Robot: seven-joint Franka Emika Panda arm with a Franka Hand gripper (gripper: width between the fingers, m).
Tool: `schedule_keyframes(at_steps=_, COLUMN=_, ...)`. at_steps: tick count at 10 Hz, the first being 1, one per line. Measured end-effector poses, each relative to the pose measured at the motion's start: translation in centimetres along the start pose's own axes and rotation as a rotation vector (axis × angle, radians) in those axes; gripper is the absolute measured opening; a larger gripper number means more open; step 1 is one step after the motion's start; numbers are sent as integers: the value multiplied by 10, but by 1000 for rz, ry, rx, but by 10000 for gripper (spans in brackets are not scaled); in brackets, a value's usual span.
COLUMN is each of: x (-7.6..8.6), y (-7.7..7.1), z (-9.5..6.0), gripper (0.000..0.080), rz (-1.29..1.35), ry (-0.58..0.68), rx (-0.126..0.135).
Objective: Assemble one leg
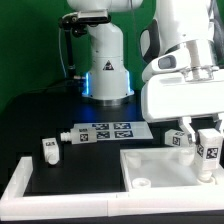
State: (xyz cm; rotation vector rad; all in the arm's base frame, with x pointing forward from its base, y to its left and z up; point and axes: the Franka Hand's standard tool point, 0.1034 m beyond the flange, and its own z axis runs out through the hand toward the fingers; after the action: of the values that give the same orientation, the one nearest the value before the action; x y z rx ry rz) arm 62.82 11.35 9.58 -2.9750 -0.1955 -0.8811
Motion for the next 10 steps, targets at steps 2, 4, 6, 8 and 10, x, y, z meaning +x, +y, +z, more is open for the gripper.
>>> schedule_keyframes(at_steps=2, x=-2, y=-2, z=6, gripper=287, rz=7, ry=-3, rx=-1)
schedule_keyframes(at_steps=4, x=1, y=-1, z=8, gripper=287, rz=11, ry=19, rx=-3)
schedule_keyframes(at_steps=6, x=-1, y=-1, z=8, gripper=287, rz=12, ry=46, rx=-7)
schedule_keyframes(at_steps=8, x=-8, y=1, z=10, gripper=287, rz=-3, ry=39, rx=-10)
schedule_keyframes(at_steps=10, x=-10, y=1, z=11, gripper=287, rz=-14, ry=18, rx=-10)
